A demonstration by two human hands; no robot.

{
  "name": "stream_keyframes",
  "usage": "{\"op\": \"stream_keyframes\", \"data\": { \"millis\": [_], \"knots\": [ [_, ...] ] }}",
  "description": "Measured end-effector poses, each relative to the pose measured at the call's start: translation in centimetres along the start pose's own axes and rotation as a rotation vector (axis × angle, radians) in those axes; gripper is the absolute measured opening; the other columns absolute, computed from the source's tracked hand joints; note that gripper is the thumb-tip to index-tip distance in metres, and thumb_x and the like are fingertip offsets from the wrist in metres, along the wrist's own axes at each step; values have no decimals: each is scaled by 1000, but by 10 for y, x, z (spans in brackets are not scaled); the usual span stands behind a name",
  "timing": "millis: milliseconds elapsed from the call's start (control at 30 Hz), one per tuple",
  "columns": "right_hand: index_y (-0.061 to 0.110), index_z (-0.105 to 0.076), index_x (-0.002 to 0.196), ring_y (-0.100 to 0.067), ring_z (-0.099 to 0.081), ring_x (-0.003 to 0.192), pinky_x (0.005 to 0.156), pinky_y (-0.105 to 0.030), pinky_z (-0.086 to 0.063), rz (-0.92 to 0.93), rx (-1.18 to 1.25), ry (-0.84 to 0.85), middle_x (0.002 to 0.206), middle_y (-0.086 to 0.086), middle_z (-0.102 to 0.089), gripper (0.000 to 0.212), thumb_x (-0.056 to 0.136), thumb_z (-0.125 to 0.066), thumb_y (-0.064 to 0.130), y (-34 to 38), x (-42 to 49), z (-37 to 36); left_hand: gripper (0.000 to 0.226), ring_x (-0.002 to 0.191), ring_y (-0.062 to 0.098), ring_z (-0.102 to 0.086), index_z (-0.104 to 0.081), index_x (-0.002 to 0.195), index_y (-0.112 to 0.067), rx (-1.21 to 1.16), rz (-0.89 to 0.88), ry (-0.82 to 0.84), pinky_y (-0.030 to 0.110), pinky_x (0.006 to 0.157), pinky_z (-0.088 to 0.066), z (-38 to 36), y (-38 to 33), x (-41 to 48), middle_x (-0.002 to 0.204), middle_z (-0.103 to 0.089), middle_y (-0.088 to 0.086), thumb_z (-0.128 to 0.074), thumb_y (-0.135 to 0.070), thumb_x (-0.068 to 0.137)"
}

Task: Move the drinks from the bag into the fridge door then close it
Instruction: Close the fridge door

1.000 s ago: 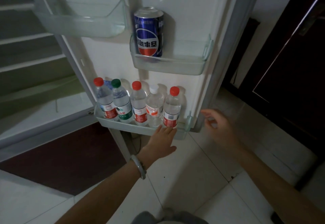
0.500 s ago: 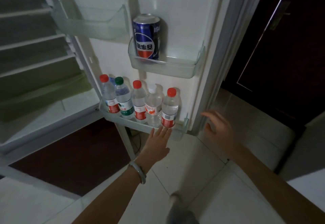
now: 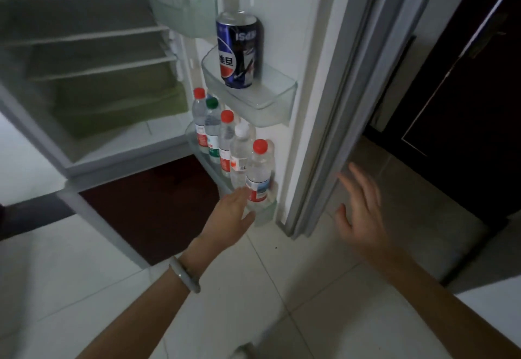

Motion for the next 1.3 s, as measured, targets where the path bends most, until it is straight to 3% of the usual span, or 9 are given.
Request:
{"op": "stream_keyframes", "data": {
  "millis": [133, 333, 467, 567, 667, 800, 1033, 1300],
  "knots": [
    [5, -32, 136, -32, -31, 130, 113, -24, -15, 52, 39, 76, 142, -16, -32, 60, 78, -46, 2, 11, 3, -4, 61, 130, 22, -39, -32, 140, -9, -97, 32, -200, 38, 108, -33, 41, -37, -38, 142, -42, 10, -55, -32, 88],
    [4, -30, 136, -31, -28, 131, 114, -22, -12, 162, 171, 181, 143, -12, -26, 55, 82, -39, 10, 52, 5, -23, 65, 139, 12, -22, -23, 144, -10, -19, 95, -402, 33, 113, -24, 99, -80, -95, 150, -26, 7, -49, -35, 90],
    [5, -29, 137, -30, -26, 132, 112, -24, -13, 237, 243, 253, 144, -11, -24, 55, 83, -36, 15, 89, 7, -44, 64, 137, 7, -20, -23, 144, -11, 89, 160, -438, 27, 112, -22, 120, -87, -132, 151, -24, 2, -51, -34, 91],
    [6, -25, 139, -28, -21, 134, 111, -29, -14, 286, 260, 308, 147, -17, -27, 62, 82, -46, 8, 124, 13, -56, 65, 138, 6, -19, -22, 145, -14, 171, 197, -445, 26, 112, -21, 127, -80, -153, 152, -23, 0, -52, -35, 91],
    [7, -21, 143, -22, -12, 139, 113, -35, -10, 344, 271, 387, 151, -15, -22, 74, 80, -60, 2, 157, 19, -72, 66, 138, 7, -18, -19, 145, -14, 203, 237, -484, 28, 112, -20, 137, -69, -165, 152, -22, 1, -49, -38, 92],
    [9, -17, 145, -14, -1, 139, 112, -43, -10, 451, 287, 421, 152, -7, -10, 78, 81, -61, 9, 203, 35, -92, 72, 140, 12, -17, -10, 147, -18, 195, 311, -508, 35, 114, -22, 152, -41, -172, 154, -17, 0, -48, -41, 91],
    [11, -16, 145, -24, -11, 141, 113, -46, -19, 534, 309, 415, 153, -15, -19, 81, 79, -63, 6, 278, 75, -146, 79, 138, 18, -23, 0, 145, -20, 213, 356, -515, 32, 111, -21, 201, 30, -179, 153, -19, 5, -54, -34, 89],
    [11, -17, 144, -26, -14, 138, 111, -45, -19, 578, 244, 386, 151, -18, -23, 83, 78, -66, 8, 350, 111, -211, 86, 140, 12, -14, 14, 144, -20, 91, 348, -452, 26, 113, -18, 255, 124, -180, 155, -8, 2, -53, -34, 91]
  ]
}}
Point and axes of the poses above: each hand's wrist, its own x-axis towards the middle knuckle, its own z-axis out of the back of the hand, y = z × x, the point moved 4 cm from there along x, towards the middle knuckle
